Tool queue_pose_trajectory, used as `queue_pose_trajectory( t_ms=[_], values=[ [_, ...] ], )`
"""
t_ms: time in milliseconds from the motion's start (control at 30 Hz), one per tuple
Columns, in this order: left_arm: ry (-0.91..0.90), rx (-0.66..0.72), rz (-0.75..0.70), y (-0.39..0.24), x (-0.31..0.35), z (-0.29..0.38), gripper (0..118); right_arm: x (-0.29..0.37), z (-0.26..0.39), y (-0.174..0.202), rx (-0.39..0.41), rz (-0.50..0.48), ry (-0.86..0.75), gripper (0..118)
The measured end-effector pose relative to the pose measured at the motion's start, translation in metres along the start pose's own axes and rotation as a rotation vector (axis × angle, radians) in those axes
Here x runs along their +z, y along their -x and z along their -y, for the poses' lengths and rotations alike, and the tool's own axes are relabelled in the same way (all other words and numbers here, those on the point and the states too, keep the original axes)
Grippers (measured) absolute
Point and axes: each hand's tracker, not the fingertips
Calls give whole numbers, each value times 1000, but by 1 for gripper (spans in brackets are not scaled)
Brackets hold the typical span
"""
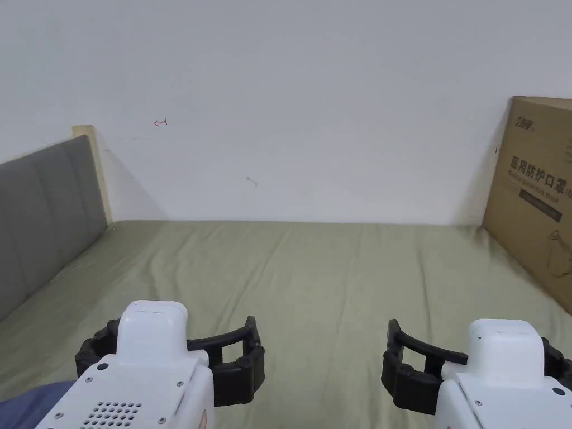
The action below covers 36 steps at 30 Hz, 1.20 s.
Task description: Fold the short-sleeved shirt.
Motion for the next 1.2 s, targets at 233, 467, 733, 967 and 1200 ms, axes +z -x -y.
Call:
queue_pose_trajectory(
  t_ms=[233, 467, 733, 967, 1200],
  values=[
    [-4, -14, 6, 0, 2, -1, 118, 0, -1, 1, 1, -1, 2, 118],
    [-65, 366, 96, 27, -1, 5, 118, 5, -26, 28, 178, 27, -87, 118],
    [-16, 1226, 245, 69, -19, 76, 118, 3, 36, 113, 1256, 104, -92, 118],
    [-35, 964, 180, 61, -17, 54, 118, -3, 13, 100, 869, -63, 46, 118],
    [-129, 26, 45, 1, 1, -27, 118, -13, -25, 16, -50, -27, 81, 118]
  ],
)
